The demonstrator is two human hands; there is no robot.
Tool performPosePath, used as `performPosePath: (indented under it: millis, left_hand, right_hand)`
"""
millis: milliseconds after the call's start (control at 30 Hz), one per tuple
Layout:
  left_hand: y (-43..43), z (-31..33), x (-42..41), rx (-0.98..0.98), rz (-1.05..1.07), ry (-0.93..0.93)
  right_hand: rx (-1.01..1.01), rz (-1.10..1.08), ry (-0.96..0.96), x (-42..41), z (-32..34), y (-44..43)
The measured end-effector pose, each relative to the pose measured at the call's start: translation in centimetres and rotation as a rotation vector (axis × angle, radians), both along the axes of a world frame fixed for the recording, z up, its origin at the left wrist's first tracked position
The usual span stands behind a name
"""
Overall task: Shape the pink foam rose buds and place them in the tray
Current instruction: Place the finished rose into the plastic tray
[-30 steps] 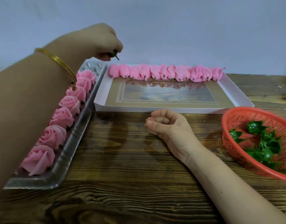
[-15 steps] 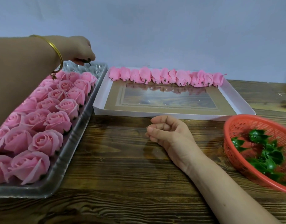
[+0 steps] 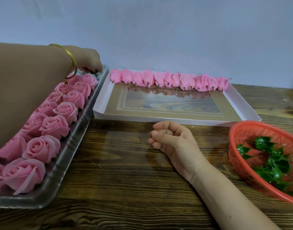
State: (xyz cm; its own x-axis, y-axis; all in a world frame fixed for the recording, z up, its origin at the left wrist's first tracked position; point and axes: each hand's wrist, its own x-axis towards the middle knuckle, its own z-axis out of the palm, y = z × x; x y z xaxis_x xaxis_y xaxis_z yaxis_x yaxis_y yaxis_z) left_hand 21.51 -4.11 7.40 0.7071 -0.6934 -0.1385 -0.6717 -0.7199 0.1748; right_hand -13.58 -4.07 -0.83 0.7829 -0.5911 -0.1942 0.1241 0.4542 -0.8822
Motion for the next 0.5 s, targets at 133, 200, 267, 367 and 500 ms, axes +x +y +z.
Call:
performPosePath:
  millis: [133,200,267,367,500]
  left_hand:
    - [-0.3,-0.9,0.2,0.055,0.017,-0.014]
    - [-0.4,-1.2,0.3,0.07,0.028,-0.016]
    - [-0.5,-1.5,0.5,0.076,0.034,-0.015]
    - [-0.6,-1.7,0.5,0.097,0.031,-0.014]
    - [-0.5,-1.9,0.4,0.154,0.024,0.006]
  right_hand:
    - [-0.005,-0.005,0.002,0.0,-0.1,-0.1]
    - [-0.001,-0.005,0.003,0.0,-0.1,-0.1]
    - [0.0,-0.004,0.004,0.1,-0.2,-0.1]
    - [-0.001,-0.004,0.003,0.1,-0.2,-0.1]
    - [0.003,-0.004,-0.002,0.1,-0.2,-0.1]
